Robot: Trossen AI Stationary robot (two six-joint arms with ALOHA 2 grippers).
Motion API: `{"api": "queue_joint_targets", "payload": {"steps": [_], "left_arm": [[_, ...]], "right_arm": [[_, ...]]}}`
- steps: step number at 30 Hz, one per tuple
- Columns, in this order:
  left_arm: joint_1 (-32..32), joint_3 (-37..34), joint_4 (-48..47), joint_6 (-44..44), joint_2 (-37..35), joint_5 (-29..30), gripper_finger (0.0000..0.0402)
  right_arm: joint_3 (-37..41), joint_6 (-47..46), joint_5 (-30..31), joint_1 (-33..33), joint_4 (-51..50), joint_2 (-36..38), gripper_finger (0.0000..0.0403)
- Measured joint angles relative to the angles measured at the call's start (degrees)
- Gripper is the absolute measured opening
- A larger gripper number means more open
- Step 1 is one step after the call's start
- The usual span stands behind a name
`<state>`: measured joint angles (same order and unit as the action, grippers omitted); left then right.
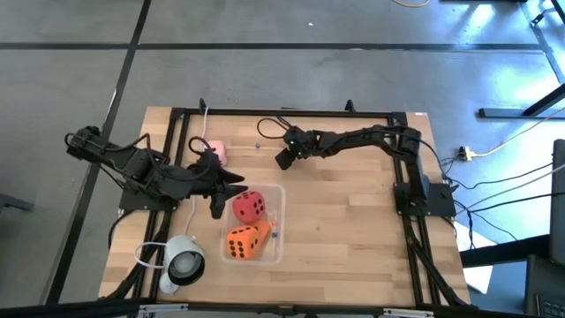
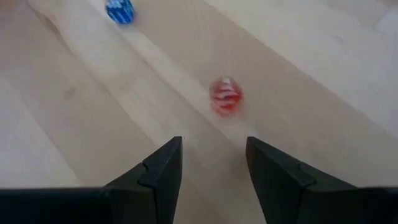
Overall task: Pick & Place Dice
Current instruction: Put the small red die on the bin
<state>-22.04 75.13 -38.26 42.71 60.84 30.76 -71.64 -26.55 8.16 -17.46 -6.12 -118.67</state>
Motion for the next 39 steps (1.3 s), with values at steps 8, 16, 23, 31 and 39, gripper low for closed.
{"api": "queue_joint_targets", "payload": {"steps": [8,16,23,31,39], "left_arm": [[0.0,0.0,1.24,0.18,0.0,-0.09,0.0143],[0.0,0.01,1.25,1.02,0.0,-1.21,0.0143],[0.0,0.0,1.25,1.03,0.0,-1.88,0.0143],[0.02,0.0,1.25,1.05,0.0,-1.88,0.0143],[0.0,0.0,1.31,0.9,0.07,-0.85,0.0143]], "right_arm": [[0.0,-0.49,0.65,0.02,1.02,-0.72,0.0176],[0.0,-3.48,-1.99,-0.02,1.48,-0.72,0.0176],[-3.85,-4.17,-3.39,0.05,-0.09,-0.57,0.0176],[-9.21,-0.03,-0.28,-0.54,-5.17,-0.48,0.0176],[-9.28,-1.49,-3.12,-0.82,-5.36,-1.18,0.0156]]}}
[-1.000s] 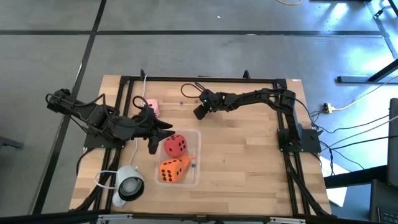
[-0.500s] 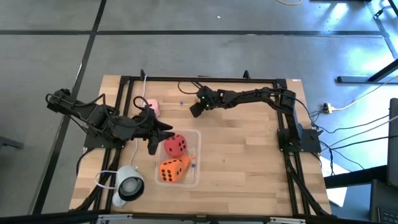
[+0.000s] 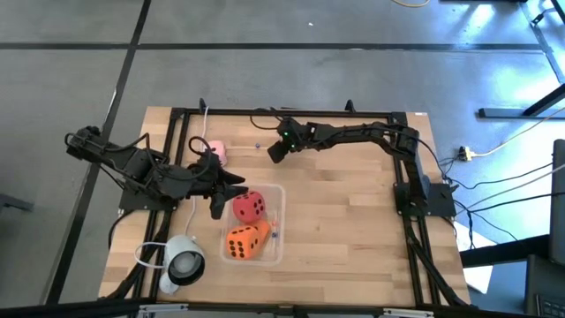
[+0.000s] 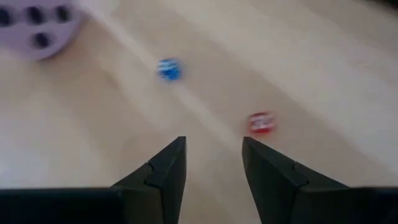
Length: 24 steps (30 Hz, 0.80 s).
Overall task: Pick & Place Dice
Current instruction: Put the small red die on the bin
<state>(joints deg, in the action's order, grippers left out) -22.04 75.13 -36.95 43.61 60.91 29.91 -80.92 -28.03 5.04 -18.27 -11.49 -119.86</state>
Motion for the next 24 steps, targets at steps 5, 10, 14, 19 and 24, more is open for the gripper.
{"api": "queue_joint_targets", "payload": {"steps": [5,10,14,19,24], "left_arm": [[1.4,0.12,3.17,-4.28,1.1,3.36,0.0143],[9.05,2.7,0.58,-6.88,2.48,-1.56,0.0143],[16.11,4.33,0.29,-11.04,2.98,-6.0,0.0143],[25.77,4.26,-0.72,-16.71,5.72,-14.31,0.0143],[35.2,4.31,0.71,-23.91,12.56,-24.94,0.0143]], "right_arm": [[0.04,-0.29,-15.55,1.74,-0.25,1.66,0.0149],[0.06,1.5,-14.61,7.32,-7.41,8.78,0.0149],[0.0,1.88,-4.32,11.4,-14.44,17.7,0.0149],[0.0,0.04,5.98,14.49,-24.53,29.28,0.0149],[0.0,-4.35,9.33,17.0,-29.88,39.57,0.0149]]}}
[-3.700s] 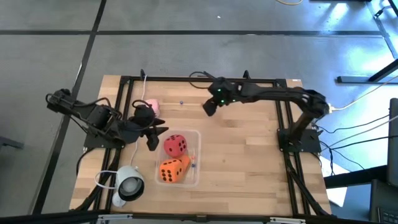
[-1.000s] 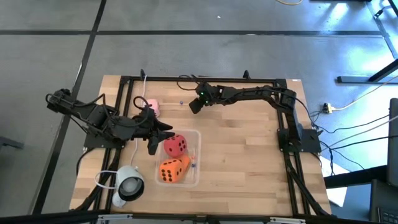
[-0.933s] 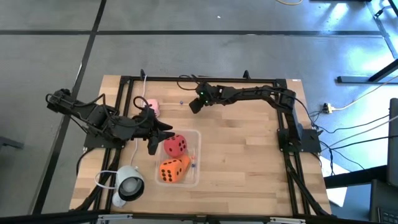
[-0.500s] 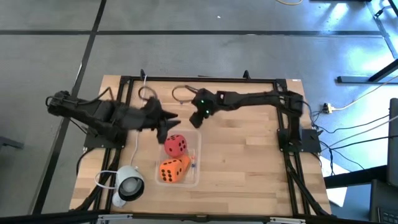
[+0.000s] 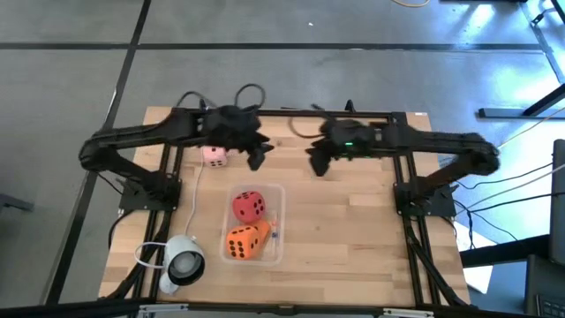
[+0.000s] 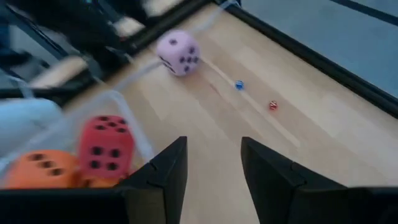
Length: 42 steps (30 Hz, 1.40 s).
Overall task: Pick & Place Dice
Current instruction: Put the small red die on the bin
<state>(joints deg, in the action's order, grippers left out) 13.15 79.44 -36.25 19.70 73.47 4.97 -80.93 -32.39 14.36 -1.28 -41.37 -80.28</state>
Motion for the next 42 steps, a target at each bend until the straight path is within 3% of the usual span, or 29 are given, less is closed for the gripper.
{"api": "queue_joint_targets", "payload": {"steps": [6,10,16,22,27,34,42], "left_arm": [[7.41,-0.02,4.11,-10.14,8.66,-1.55,0.0143],[9.91,-0.04,5.41,-11.74,14.73,-2.94,0.0147],[12.12,-0.02,7.42,-5.31,23.86,-3.65,0.0163],[12.52,-0.02,9.9,-1.96,30.39,-4.03,0.0178],[12.85,0.0,10.69,-0.15,33.72,-4.29,0.0178],[13.02,0.09,12.7,5.0,36.04,0.76,0.0177],[13.26,6.92,6.91,8.47,40.18,3.33,0.0177]], "right_arm": [[0.0,-4.15,1.34,3.94,-2.4,10.19,0.0148],[0.0,-5.95,5.62,7.38,-3.06,14.81,0.0148],[0.0,-6.72,11.42,11.74,-3.84,17.35,0.0148],[0.02,-7.77,12.23,14.37,-4.76,17.24,0.0148],[0.07,-8.11,12.25,15.46,-5.1,17.06,0.0148],[0.07,-8.13,13.71,16.13,-4.98,16.93,0.0148],[0.07,-9.22,13.43,16.38,-4.87,16.93,0.0148]]}}
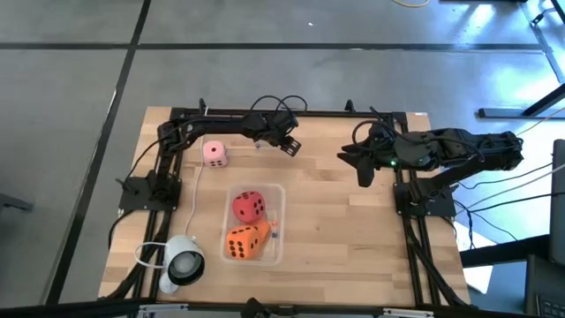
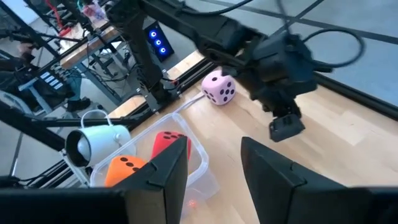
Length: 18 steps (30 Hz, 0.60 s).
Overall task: Pick & Place Dice
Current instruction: Put the small red die on the bin
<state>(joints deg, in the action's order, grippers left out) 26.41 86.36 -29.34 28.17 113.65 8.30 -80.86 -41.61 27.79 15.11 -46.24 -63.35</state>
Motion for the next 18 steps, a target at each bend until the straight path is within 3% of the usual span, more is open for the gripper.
{"api": "queue_joint_targets", "payload": {"steps": [9,18], "left_arm": [[0.04,13.04,-19.01,4.64,8.02,2.32,0.0172],[1.22,18.38,-22.38,6.57,9.57,0.41,0.0157]], "right_arm": [[0.0,-1.46,-0.15,2.2,0.35,0.0,0.0148],[-0.02,-1.46,2.51,4.8,0.33,0.0,0.0149]]}}
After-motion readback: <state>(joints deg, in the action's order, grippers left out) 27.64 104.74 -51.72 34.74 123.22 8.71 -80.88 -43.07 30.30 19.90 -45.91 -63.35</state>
